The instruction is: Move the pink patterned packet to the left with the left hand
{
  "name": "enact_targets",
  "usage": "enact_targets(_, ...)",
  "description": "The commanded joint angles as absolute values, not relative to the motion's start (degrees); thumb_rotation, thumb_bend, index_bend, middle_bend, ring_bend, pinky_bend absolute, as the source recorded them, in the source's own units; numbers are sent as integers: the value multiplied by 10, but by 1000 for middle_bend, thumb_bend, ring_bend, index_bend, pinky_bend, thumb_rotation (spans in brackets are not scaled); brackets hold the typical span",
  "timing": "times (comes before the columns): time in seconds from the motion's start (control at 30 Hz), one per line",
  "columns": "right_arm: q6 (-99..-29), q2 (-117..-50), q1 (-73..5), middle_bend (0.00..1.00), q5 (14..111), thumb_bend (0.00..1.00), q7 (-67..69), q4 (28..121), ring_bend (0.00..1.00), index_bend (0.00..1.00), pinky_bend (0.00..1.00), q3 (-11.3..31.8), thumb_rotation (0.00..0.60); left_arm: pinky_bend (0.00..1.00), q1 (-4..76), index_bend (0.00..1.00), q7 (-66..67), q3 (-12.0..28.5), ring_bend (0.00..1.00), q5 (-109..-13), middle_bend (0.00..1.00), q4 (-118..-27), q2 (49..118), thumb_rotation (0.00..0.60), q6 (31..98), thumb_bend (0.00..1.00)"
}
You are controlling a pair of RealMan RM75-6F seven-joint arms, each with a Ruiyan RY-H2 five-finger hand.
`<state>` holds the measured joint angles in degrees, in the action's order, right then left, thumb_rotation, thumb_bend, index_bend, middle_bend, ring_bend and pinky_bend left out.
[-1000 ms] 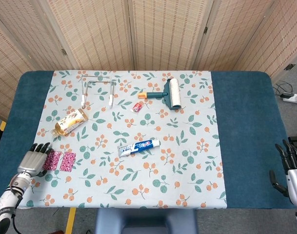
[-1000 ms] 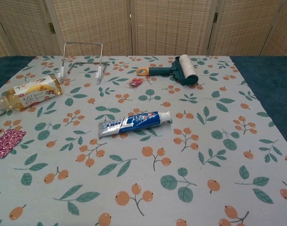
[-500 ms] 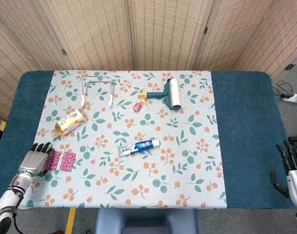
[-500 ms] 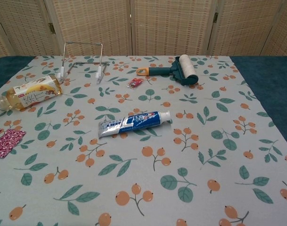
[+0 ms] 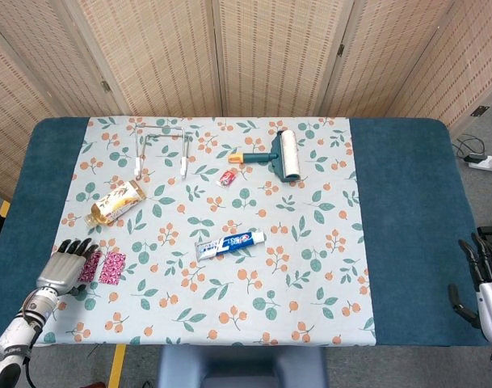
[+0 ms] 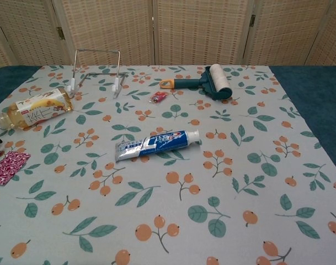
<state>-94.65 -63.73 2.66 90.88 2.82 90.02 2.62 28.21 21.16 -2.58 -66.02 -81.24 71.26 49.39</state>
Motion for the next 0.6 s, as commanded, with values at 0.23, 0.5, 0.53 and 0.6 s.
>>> enact_targets(0.23,-944,-639,27,0,905,495,39,891,0,0,0,27,600,0,300,131,242,-17,0,-666,0,-851,720,600,499,338)
enact_targets(0.5,-945,-641,29,0,902,495,52,879,0,0,0,28,600,0,313,139,284,-15,0,-636,0,-860,736,600,496,338)
enact_targets(0.53,-945,-641,29,0,901,495,53,878,0,0,0,28,600,0,314,137,290,-15,0,-632,0,-862,737,600,496,338)
enact_targets(0.6,-946,-641,30,0,900,495,55,876,0,0,0,28,600,0,315,133,298,-16,0,-625,0,-863,738,600,498,338)
